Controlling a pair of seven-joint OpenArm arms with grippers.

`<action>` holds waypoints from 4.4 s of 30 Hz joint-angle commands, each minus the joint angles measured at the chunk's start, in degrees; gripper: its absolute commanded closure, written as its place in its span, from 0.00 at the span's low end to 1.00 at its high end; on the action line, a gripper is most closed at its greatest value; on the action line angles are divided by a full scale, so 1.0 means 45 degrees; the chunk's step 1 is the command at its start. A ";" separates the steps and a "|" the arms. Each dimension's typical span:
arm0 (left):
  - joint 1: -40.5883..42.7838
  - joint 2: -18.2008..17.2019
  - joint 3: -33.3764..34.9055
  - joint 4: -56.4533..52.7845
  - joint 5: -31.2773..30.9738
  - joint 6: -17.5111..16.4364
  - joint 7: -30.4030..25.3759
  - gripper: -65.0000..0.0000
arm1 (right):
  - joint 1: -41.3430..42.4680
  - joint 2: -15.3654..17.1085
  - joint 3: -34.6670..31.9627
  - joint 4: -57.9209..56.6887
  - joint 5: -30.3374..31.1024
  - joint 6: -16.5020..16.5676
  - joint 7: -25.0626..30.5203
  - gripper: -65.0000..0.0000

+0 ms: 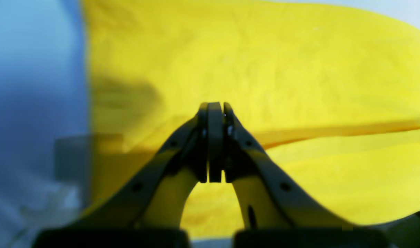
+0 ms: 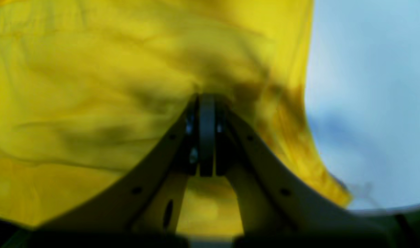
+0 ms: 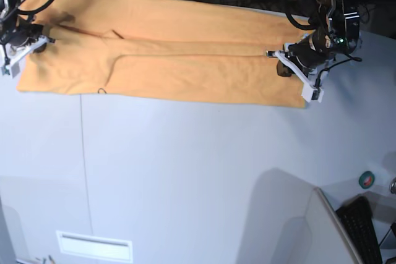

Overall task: Layout the t-shirt on the table in an organized manner, then fold the t-shirt properly
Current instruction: 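Release the folded strip and move both grippers along its edge, then regrasp the strip's ends with both grippers and pull it straight, then grasp the strip end with the left gripper and lift it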

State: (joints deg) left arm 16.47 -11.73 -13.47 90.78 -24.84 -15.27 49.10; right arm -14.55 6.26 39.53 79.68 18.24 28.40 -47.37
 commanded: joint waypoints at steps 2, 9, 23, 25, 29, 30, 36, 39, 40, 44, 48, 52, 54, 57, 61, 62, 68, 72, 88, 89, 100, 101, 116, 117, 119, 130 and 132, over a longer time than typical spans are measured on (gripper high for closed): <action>0.0003 -0.0100 0.0152 -0.0511 0.0783 -0.0016 -0.0333 1.00 | 0.0273 0.0318 0.0056 -0.0818 -0.0605 -0.0011 0.0789 1.00; 0.0101 -0.0022 0.0015 0.0349 0.1701 -0.0016 -0.0313 1.00 | -0.0059 0.0240 0.0095 0.0706 -0.1543 -0.0011 0.1141 1.00; -0.1618 0.1346 0.0152 -0.1507 0.1759 -0.0016 -0.0333 1.00 | 0.3418 0.1275 0.0056 -0.2713 -0.1777 -0.0031 0.1356 1.00; -0.1657 0.1404 0.0152 -0.1761 0.1857 -0.0016 -0.0352 1.00 | 0.4024 0.1392 0.0056 -0.4236 -0.2754 -0.0051 0.2411 1.00; -0.1657 0.1307 0.0113 -0.1742 0.1857 -0.0016 -0.0352 1.00 | 0.4707 0.1373 0.0212 -0.5330 -0.4493 -0.0051 0.3407 1.00; -0.1638 0.1307 0.0054 -0.1742 0.1857 -0.0016 -0.0352 1.00 | 0.4727 0.1373 0.0212 -0.5291 -0.4610 -0.0051 0.3426 1.00; -0.1501 0.1287 0.0015 -0.1292 0.1759 -0.0016 -0.0352 1.00 | 0.4063 0.0787 0.0212 -0.1638 -0.4590 -0.0676 0.2293 1.00; -0.1403 0.1385 0.0093 -0.0648 0.1740 -0.0016 -0.0333 1.00 | 0.3164 0.0122 0.0095 0.1331 -0.4610 -0.0656 0.1336 1.00; -0.1384 0.1385 0.0152 -0.0530 0.1740 -0.0016 -0.0333 1.00 | 0.2851 -0.0171 0.0076 0.2269 -0.4630 -0.0656 0.0926 1.00; -0.1579 0.1385 0.0171 -0.1136 0.1857 -0.0016 -0.0333 1.00 | 0.1972 -0.0932 0.0076 0.3519 -0.4590 -0.0637 0.0203 1.00; -0.2107 0.1307 0.0152 -0.2640 0.1857 -0.0016 -0.0372 1.00 | 0.1875 -0.1226 -0.0178 0.1859 -0.4571 -0.0637 0.0242 1.00; -0.2556 0.1287 0.0152 -0.3988 0.1877 -0.0016 -0.1446 1.00 | 0.2226 -0.1245 -0.0530 -0.0290 -0.4649 -0.0715 0.1492 1.00; -0.2732 0.1268 0.0152 -0.4438 0.1877 -0.0016 -0.1857 1.00 | 0.2617 -0.1206 -0.0511 -0.1052 -0.4649 -0.0715 0.1531 1.00; -0.3259 0.1014 0.0152 -0.5063 0.1877 -0.0016 -0.1857 1.00 | 0.3340 -0.1147 -0.0511 -0.2283 -0.4649 -0.0734 0.1629 1.00; -0.3845 0.0994 0.0015 -0.5239 0.1877 -0.0016 -0.1876 1.00 | 0.4473 -0.0893 -0.0511 -0.3650 -0.4669 -0.1125 0.1649 1.00; -0.3904 0.0975 0.0015 -0.5200 0.1877 -0.0016 -0.1876 1.00 | 0.4688 -0.0893 -0.0550 -0.3768 -0.4669 -0.1574 0.1668 1.00; -0.4002 0.0760 -0.0004 -0.5043 0.1798 -0.0016 -0.1876 1.00 | 0.4981 -0.0698 -0.0647 -0.3729 -0.4669 -0.2239 0.2059 1.00; -0.3924 0.0857 -0.0669 -0.4086 0.1720 -0.0016 -0.1876 1.00 | 0.4512 -0.0698 -0.0628 -0.2654 -0.4610 -0.2219 0.2059 1.00; -0.0798 -0.0471 -0.5728 -0.0159 -0.5606 -0.0094 0.0234 0.40 | 0.1425 -0.1812 -0.0628 0.4066 -0.4571 -0.0930 0.2078 1.00; -0.0681 -0.0627 -0.5748 -0.0550 -0.6035 -0.0094 0.0214 0.26 | 0.1367 -0.1851 -0.0628 0.4066 -0.4571 -0.0930 0.2078 1.00; -0.2146 -0.0393 -0.5025 -0.4281 -0.2597 -0.2810 -0.0079 0.09 | 0.1191 -0.2261 -0.0647 0.3969 -0.4571 -0.0910 0.2078 1.00; -0.2243 -0.0256 -0.5006 -0.4379 -0.2109 -0.2830 -0.0274 0.09 | 0.1171 -0.2261 -0.0647 0.3969 -0.4571 -0.0910 0.2078 1.00; -0.2400 0.0076 -0.3013 -0.5942 -0.0858 -0.2830 -0.1251 0.48 | 0.1152 -0.2280 -0.0530 0.3988 -0.4571 -0.0910 0.2059 1.00; -0.2400 0.0076 -0.3032 -0.6020 -0.0858 -0.2830 -0.1310 0.56 | 0.1152 -0.2280 -0.0530 0.3988 -0.4571 -0.0910 0.2059 1.00; -0.2537 0.0056 -0.3052 -0.6079 -0.0839 -0.2830 -0.1329 0.79 | 0.1152 -0.2261 -0.0511 0.3988 -0.4571 -0.0910 0.2059 1.00; -0.2947 -0.1272 -0.4302 -0.5747 -0.0780 -0.2830 -0.2482 1.00 | 0.0820 -0.2241 -0.0608 0.4066 -0.4571 -0.0910 0.2059 1.00; -0.2888 -0.1487 -0.4302 -0.5297 -0.0761 -0.2830 -0.2579 1.00 | 0.0820 -0.2241 -0.0569 0.4066 -0.4571 -0.0910 0.2059 1.00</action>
State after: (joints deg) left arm 4.21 -17.98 -32.91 65.76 -26.89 -27.20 39.11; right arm -11.33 -4.29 36.80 96.75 -2.63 24.45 -39.18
